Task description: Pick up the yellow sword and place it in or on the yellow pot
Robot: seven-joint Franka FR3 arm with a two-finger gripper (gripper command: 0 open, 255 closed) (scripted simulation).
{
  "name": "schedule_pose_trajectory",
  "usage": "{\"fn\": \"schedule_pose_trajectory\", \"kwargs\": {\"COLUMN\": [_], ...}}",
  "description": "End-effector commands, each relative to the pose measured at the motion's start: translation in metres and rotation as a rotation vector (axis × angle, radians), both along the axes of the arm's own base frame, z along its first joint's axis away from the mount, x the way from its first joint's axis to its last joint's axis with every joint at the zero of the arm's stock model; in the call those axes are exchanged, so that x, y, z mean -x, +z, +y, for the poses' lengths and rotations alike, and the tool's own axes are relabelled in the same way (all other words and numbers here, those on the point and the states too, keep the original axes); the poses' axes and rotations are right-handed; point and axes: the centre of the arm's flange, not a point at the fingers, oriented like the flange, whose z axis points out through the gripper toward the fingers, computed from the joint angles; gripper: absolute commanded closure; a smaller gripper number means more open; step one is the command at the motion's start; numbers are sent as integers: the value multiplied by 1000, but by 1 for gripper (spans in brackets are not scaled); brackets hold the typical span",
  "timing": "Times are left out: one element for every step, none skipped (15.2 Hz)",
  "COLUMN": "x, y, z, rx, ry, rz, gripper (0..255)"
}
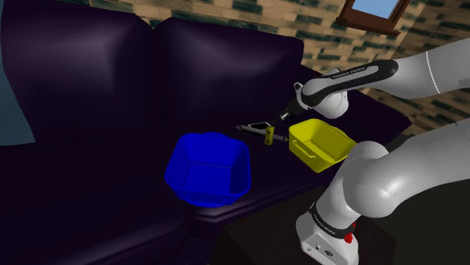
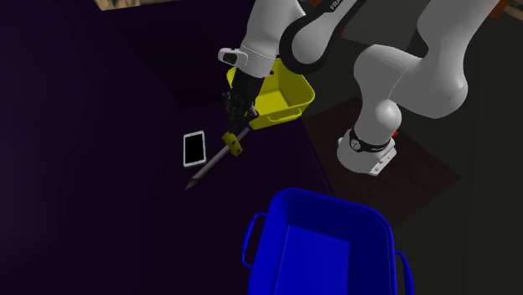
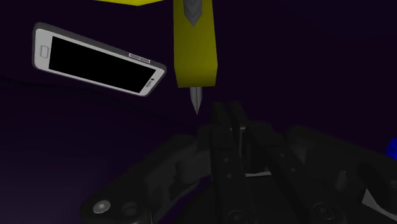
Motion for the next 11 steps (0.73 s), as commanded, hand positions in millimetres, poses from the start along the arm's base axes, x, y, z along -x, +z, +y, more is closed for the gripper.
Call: {"fn": "schedule_pose_trajectory", "kwargs": {"x": [0,0,0,0,0,0,-24,-48,-72,-95,-118], "y": [0,0,0,0,0,0,2,1,-2,-8,-17], "z": [0,0,0,0,0,0,11,22,33,43,53], "rx": [0,0,0,0,0,0,56,111,167,222,278], "ry": [0,0,0,0,0,0,-2,-4,-5,-7,-9], "rz": [0,0,0,0,0,0,90,180,270,361,451], "gripper": [255,255,255,255,255,0,0,0,0,0,0]}}
